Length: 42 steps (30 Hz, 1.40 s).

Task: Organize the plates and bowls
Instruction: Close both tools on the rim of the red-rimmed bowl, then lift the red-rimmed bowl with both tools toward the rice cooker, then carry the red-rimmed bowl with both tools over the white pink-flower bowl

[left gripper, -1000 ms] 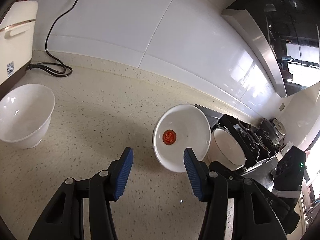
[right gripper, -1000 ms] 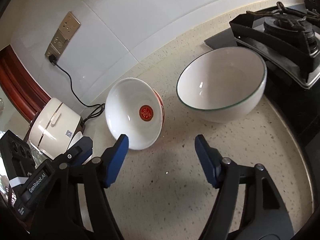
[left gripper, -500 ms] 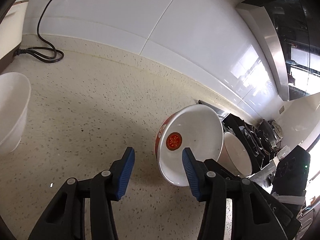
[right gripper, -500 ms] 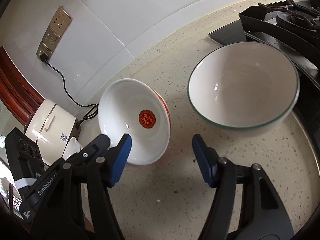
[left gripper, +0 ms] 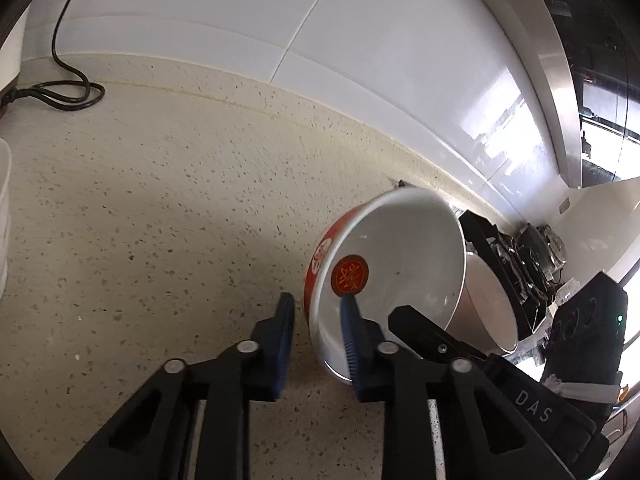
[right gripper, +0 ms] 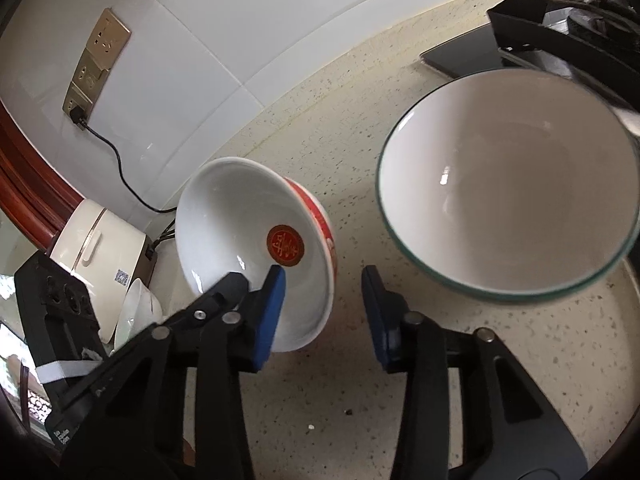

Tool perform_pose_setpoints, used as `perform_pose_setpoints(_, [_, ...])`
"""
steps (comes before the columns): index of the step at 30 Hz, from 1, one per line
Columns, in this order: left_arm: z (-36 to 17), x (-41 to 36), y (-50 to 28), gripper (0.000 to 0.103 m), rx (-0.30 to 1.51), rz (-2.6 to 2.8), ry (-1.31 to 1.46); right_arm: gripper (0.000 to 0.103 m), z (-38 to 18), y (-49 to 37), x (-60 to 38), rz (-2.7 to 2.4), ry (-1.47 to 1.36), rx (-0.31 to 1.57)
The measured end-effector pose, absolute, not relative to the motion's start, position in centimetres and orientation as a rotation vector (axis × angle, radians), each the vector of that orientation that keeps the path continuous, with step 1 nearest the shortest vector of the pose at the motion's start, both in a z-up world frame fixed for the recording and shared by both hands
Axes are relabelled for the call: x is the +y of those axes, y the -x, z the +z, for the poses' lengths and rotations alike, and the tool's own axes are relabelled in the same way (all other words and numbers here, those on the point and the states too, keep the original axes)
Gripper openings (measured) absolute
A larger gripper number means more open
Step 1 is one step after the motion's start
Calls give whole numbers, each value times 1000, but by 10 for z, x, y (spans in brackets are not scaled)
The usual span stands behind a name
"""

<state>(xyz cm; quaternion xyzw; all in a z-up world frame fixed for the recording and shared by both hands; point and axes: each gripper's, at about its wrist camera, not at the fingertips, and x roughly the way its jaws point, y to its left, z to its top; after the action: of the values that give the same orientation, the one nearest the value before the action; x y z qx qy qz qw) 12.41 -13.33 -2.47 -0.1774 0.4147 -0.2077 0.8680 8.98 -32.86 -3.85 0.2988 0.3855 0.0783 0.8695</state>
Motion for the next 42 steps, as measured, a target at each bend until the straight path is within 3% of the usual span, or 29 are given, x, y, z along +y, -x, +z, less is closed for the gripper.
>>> perform_pose_setpoints(3, [-25, -134, -124, 13, 869, -433, 369, 31, -40, -94, -326, 181, -625, 814])
perform_pose_setpoints(8, [-24, -132, -119, 13, 897, -430, 365, 28, -40, -92, -323, 180, -613, 816])
perform_pose_setpoints(22, [-16, -77, -66, 13, 949, -413, 474, 27, -10, -36, -283, 216, -504, 780])
perform_pose_setpoints(42, [39, 4, -33, 13, 806, -273, 513, 27, 31, -35, -202, 396, -449, 768])
